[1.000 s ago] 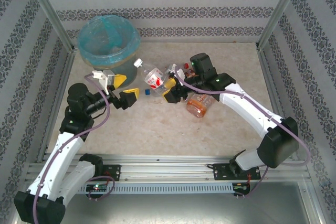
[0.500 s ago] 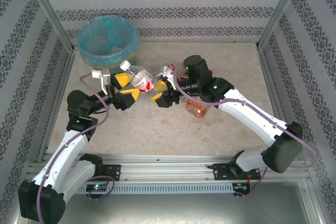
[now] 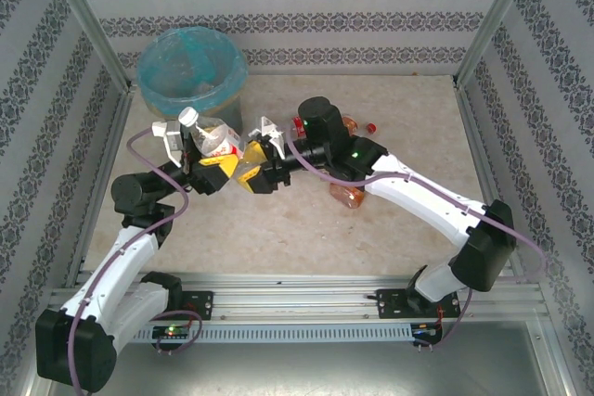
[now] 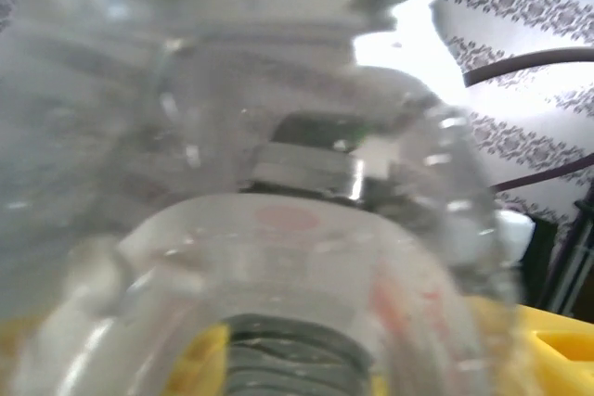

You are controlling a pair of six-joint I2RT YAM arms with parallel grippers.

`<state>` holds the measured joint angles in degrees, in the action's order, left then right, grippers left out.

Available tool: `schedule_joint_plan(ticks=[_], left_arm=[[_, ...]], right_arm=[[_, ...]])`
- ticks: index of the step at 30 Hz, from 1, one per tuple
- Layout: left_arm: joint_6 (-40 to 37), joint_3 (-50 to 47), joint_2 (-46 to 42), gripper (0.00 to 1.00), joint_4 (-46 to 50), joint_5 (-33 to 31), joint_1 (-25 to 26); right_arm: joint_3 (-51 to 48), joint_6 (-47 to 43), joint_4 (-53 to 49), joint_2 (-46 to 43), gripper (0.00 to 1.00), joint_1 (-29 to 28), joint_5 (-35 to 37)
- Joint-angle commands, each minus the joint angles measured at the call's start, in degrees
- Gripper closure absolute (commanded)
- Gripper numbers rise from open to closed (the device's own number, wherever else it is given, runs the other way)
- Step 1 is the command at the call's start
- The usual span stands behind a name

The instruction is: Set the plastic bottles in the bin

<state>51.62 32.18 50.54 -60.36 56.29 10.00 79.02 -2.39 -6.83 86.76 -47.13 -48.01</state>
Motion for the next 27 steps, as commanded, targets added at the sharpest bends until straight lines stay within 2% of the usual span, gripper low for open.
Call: schedule_joint_plan(ticks=[1,5,9,10,14,20,27], left_arm=[[3.53,-0.05,-0.22,0.21,-7.47,0.55,-0.21],[3.88,-0.10,-0.26,0.26,-7.85,0.50,-0.16],[3.91,-0.38,0.00,0.44,-8.66,-0.27,-0.21],[3.74,-0.39,0.16,0.45,-8.80,-0.54,-0.18],[2.82,-0.45,0.00,0.45,-7.96,-1.41,-0.16],[1.03,-0.63,-0.95,0.46,-5.57,-3.90,-0.18],[-5.01,1.20,-4.58,0.47,5.14,-10.40,-0.22]], right_arm=[[1.75,2.07,2.63,0.41,0.41,-0.71,-2.35],[1.39,2.96,3.38,0.24,0.39,-0.72,-2.51],[2.33,4.84,3.50,1.43,0.38,-0.68,-5.51],[2.61,5.20,3.58,1.79,0.38,-0.68,-6.52],[3.33,5.75,3.27,2.27,0.37,-0.69,-7.75],[2.69,4.93,2.32,0.53,0.32,-0.21,-5.25],[-0.56,4.40,2.24,-3.46,0.22,1.93,0.76]])
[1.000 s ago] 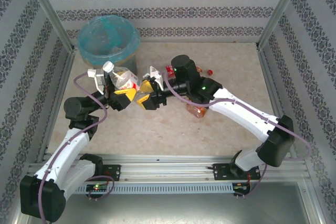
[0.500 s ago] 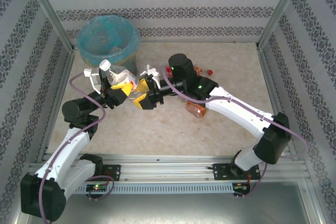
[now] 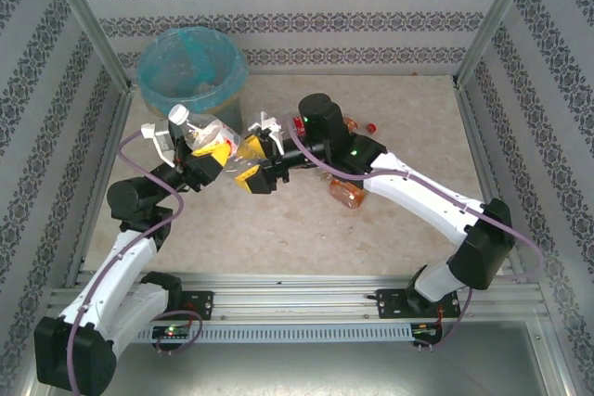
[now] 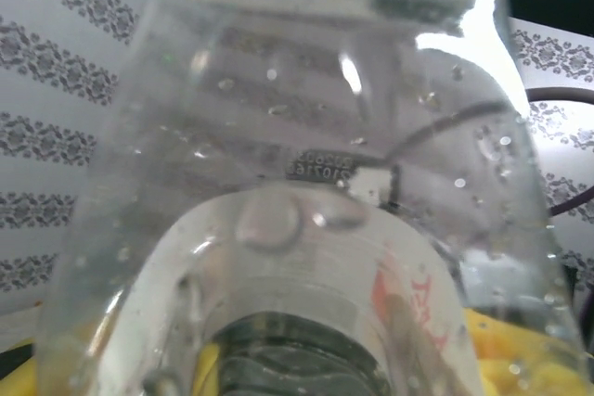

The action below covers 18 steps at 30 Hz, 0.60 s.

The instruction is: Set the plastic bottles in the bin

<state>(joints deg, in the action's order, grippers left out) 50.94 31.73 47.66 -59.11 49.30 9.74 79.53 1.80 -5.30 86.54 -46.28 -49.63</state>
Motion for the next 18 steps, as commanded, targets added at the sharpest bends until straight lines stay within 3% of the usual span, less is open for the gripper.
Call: schedule_joint_plan(ticks=[1,4,12,18], left_arm=[[-5.48,2.36,-2.15,0.47,5.85,-4.60,0.04],[-9.38,4.92,-3.13,0.47,11.28,-7.50,0.05],[-19.65,13.51,-1.72,0.47,23.07,-16.84,-0.05],[-26.17,20.00,2.38,0.47,28.99,-29.83,-0.09]], right_arm=[[-1.44,0.21,0.69,-3.75,0.21,1.45,3.12],[-2.47,0.36,1.14,-5.43,0.11,2.25,6.39],[-3.50,-2.45,1.90,-9.57,0.10,2.94,19.25],[-3.16,-6.53,1.83,-10.28,0.09,3.33,27.62]])
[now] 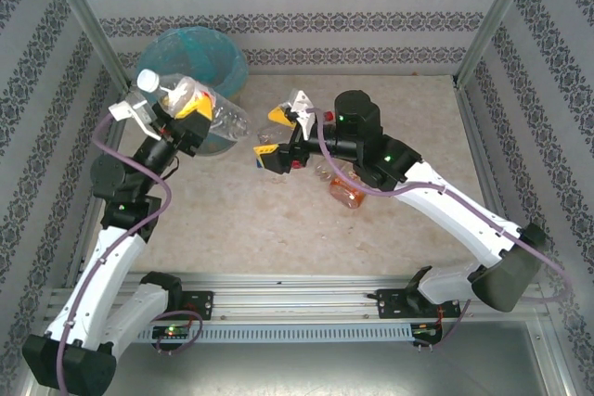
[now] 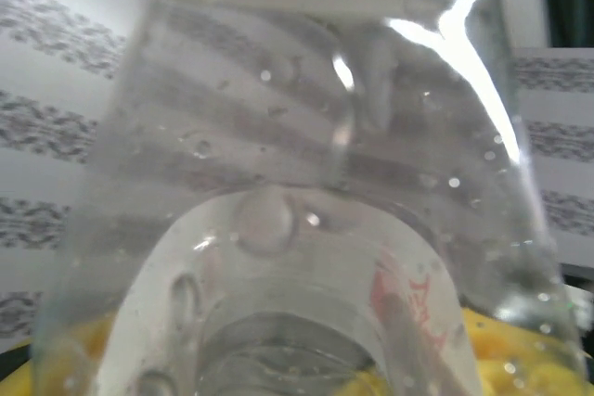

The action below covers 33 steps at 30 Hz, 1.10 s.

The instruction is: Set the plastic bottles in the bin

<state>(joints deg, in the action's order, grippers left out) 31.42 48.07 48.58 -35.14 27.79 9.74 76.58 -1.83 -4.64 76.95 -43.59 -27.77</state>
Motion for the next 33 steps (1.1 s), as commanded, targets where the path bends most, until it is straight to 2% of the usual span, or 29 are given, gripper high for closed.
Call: schedule_joint_plan(ticks=[1,6,10,14,23,33], left_arm=[[-8.87,5.54,2.55,0.47,6.85,-10.33,-0.13],[-16.30,15.35,10.15,0.47,15.02,-20.20,-1.44],[-20.80,21.63,17.46,0.48,17.83,-23.34,-3.97],[-22.68,26.31,25.72,0.47,18.45,-20.54,-8.24],[-20.51,30.74,39.67,0.47,16.17,-12.80,-15.08],[-19.24,32.98,48.79,0.47,13.01,-3.32,-16.95]], right_arm=[[-0.12,-3.01,1.21,-0.42,0.09,0.92,6.11],[0.79,-2.86,0.87,1.98,0.09,1.84,5.63],[1.10,-2.75,0.83,3.74,0.10,2.08,4.51],[1.64,-2.63,0.50,5.25,0.10,2.06,3.48],[1.92,-2.41,-0.20,6.42,0.10,2.11,3.14],[2.25,-1.70,-0.43,8.01,0.11,2.04,3.09]])
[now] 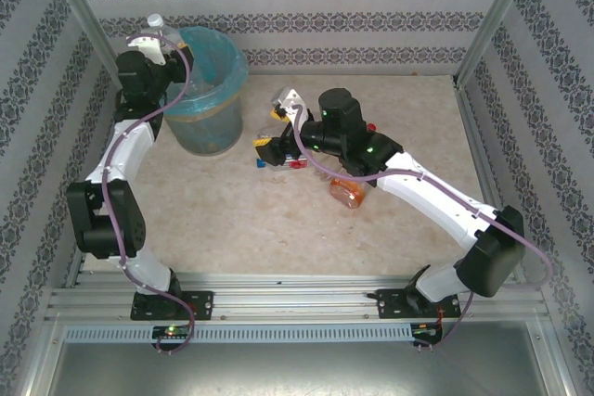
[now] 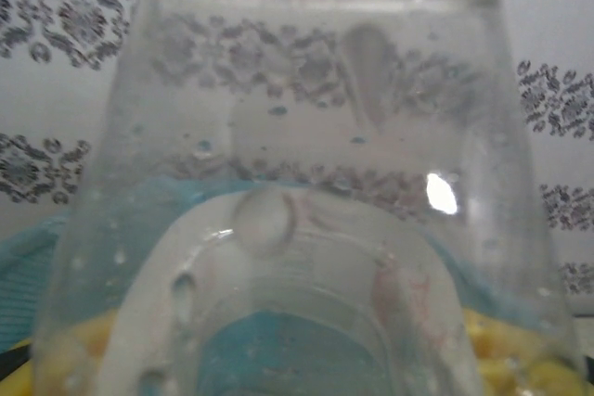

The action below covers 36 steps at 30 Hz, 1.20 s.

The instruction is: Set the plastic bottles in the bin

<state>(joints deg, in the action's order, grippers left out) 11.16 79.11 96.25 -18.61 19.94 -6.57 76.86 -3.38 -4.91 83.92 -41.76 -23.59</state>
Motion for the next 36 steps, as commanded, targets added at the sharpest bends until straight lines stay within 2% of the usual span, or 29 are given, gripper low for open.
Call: schedule_joint_plan(ticks=[1,6,12,20,31,36], left_arm=[[1.44,2.14,2.08,0.46,-3.81,5.19,-0.65],[2.53,2.88,5.45,0.41,-3.62,7.98,-0.67],[2.16,2.33,6.67,0.21,-3.17,9.84,-0.64],[0.86,3.39,7.59,0.18,-0.75,5.91,-0.72],[1.41,4.86,8.13,0.18,-0.03,4.54,-0.91],[1.49,5.34,6.38,0.17,0.72,0.71,-1.09]], right_arm=[[2.06,-0.14,-0.16,1.24,0.11,0.15,-1.18],[2.68,-0.11,-0.42,2.23,0.11,-0.08,-1.17],[3.30,-0.42,-0.87,3.17,0.11,-0.30,-1.26],[3.99,-0.50,-1.02,3.71,0.11,-0.53,-1.28],[4.96,-0.38,-1.48,4.72,0.11,-0.69,-1.63],[5.27,0.03,-1.61,4.69,0.11,-0.59,-0.46]])
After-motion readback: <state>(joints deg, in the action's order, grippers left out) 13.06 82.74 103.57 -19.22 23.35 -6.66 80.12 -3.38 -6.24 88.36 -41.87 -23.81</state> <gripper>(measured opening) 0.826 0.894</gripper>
